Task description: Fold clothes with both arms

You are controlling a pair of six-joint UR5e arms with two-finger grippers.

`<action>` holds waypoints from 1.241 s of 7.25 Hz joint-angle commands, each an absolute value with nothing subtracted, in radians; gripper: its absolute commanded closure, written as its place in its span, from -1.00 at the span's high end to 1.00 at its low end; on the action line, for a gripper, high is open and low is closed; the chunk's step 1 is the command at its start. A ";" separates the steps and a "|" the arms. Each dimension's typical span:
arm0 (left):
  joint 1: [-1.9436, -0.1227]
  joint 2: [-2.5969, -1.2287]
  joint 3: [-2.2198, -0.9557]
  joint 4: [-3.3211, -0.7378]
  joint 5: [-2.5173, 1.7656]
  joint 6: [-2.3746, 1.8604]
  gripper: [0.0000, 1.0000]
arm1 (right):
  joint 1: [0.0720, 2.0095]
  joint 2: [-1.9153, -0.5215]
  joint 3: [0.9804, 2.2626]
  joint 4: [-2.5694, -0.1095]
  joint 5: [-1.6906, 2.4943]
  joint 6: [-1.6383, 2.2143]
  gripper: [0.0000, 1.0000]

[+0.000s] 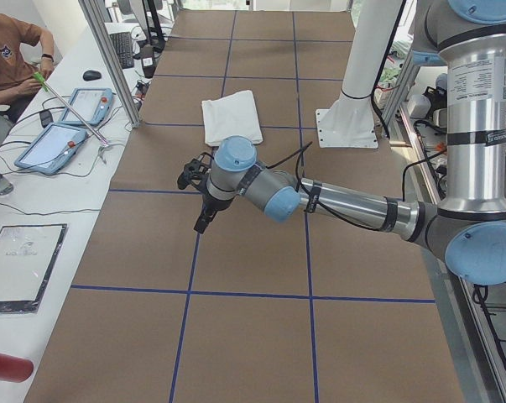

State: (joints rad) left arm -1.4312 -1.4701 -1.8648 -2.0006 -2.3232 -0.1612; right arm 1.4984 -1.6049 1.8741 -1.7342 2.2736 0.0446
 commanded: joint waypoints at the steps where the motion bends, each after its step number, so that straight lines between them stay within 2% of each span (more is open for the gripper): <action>1: -1.430 -1.466 -1.844 -1.991 -2.321 -0.167 1.00 | 1.500 -1.614 1.882 -1.741 2.275 0.046 1.00; 4: -1.431 -1.460 -1.861 -1.971 -2.322 -0.167 1.00 | 1.497 -1.630 1.913 -1.737 2.286 0.049 1.00; 5: -1.434 -1.400 -1.852 -1.980 -2.321 -0.164 1.00 | 1.499 -1.638 1.913 -1.733 2.295 0.057 1.00; 6: -1.434 -1.399 -1.844 -1.976 -2.327 -0.166 1.00 | 1.499 -1.698 1.920 -1.732 2.299 0.058 1.00; 9: -1.437 -1.402 -1.836 -1.968 -2.329 -0.166 1.00 | 1.500 -1.741 1.938 -1.733 2.322 0.058 1.00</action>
